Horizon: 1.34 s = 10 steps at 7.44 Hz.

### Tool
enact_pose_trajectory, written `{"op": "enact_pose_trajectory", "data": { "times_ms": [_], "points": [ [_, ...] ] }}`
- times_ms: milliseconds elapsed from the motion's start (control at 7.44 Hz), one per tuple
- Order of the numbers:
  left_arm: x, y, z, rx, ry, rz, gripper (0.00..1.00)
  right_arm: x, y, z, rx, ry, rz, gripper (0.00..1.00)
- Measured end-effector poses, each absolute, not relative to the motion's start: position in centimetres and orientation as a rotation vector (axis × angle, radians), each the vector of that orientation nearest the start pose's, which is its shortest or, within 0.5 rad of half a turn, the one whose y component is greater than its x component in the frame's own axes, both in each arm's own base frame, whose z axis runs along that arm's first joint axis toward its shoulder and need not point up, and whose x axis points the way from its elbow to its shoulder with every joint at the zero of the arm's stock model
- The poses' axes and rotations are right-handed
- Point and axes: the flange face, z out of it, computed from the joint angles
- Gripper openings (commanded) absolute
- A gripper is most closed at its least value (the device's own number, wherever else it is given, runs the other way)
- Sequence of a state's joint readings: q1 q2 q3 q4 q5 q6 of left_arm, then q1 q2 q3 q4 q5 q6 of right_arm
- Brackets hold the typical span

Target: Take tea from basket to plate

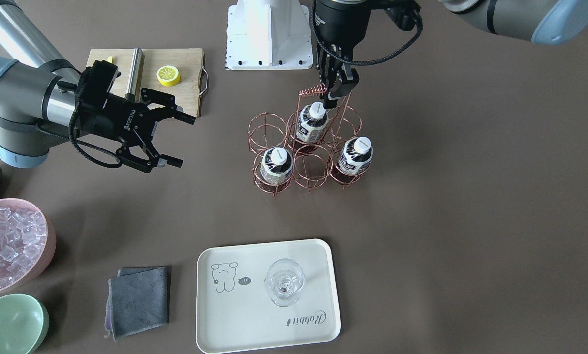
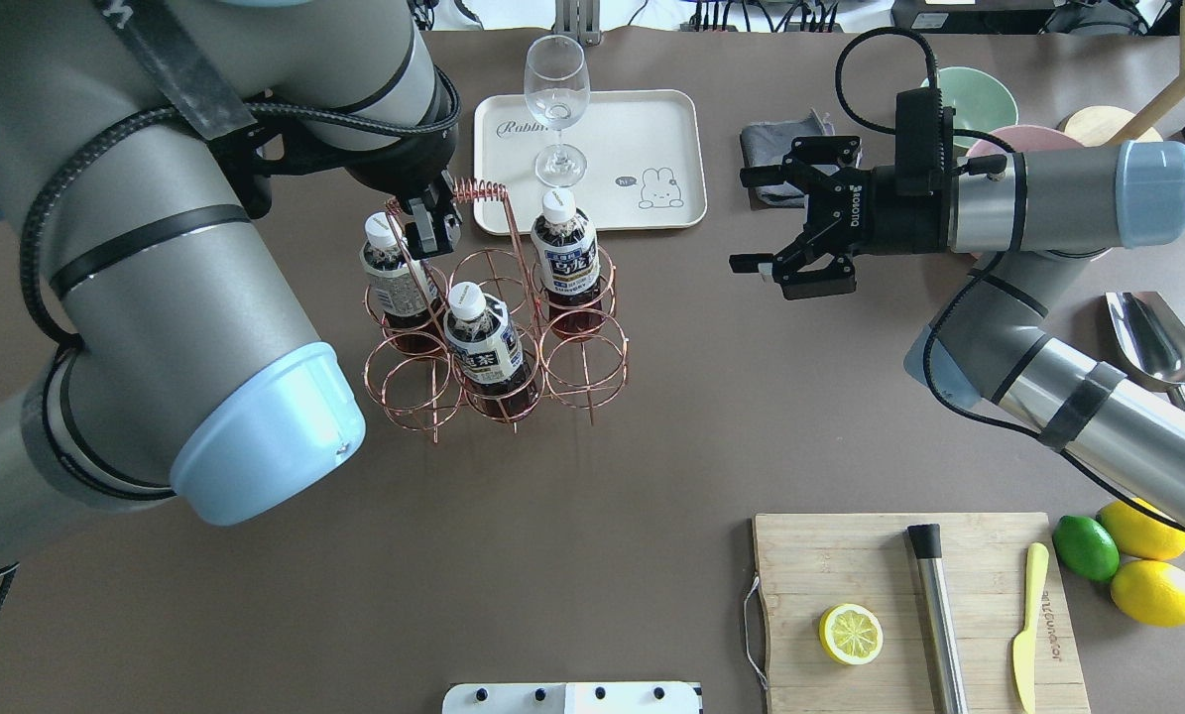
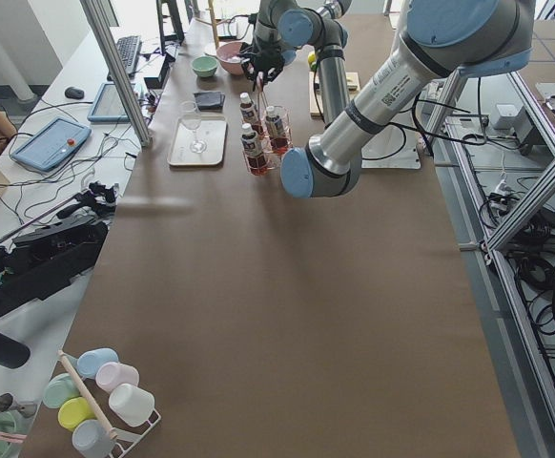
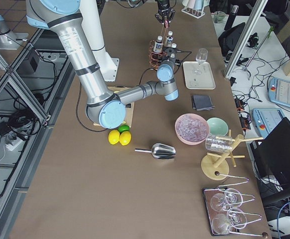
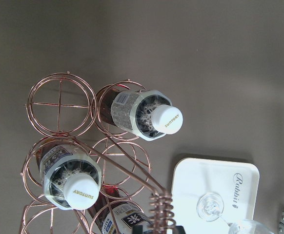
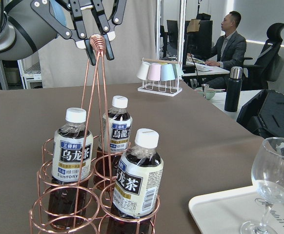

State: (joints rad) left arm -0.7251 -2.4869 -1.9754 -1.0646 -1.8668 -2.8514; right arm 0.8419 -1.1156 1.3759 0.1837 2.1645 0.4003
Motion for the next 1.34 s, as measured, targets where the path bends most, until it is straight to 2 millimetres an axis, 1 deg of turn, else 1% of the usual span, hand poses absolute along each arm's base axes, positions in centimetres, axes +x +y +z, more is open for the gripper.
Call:
{"op": "enact_pose_trajectory", "data": {
  "times_ms": [269,537,672,940,1075,1343],
  "points": [
    [37.2,-45.3,2.9,-0.575,0.798,-1.748,0.00,-33.9,-49.8,31.8,1.474,-1.387,-0.804,1.00],
    [38.8,-45.1,3.1,-0.540,0.801,-1.768,0.00,-33.9,-49.7,32.0,1.474,-1.384,-0.805,1.00],
    [39.1,-44.9,3.2,-0.534,0.806,-1.771,0.00,-33.8,-49.7,32.2,1.472,-1.382,-0.804,1.00],
    [39.0,-44.8,3.3,-0.531,0.812,-1.773,0.00,-33.6,-49.4,32.8,1.483,-1.383,-0.802,1.00],
    [38.9,-44.7,3.3,-0.531,0.814,-1.773,0.00,-33.3,-49.1,33.6,1.484,-1.381,-0.800,1.00],
    [39.0,-44.8,3.7,-0.527,0.808,-1.774,0.00,-33.0,-48.8,33.9,1.488,-1.383,-0.797,1.00]
  ]
}}
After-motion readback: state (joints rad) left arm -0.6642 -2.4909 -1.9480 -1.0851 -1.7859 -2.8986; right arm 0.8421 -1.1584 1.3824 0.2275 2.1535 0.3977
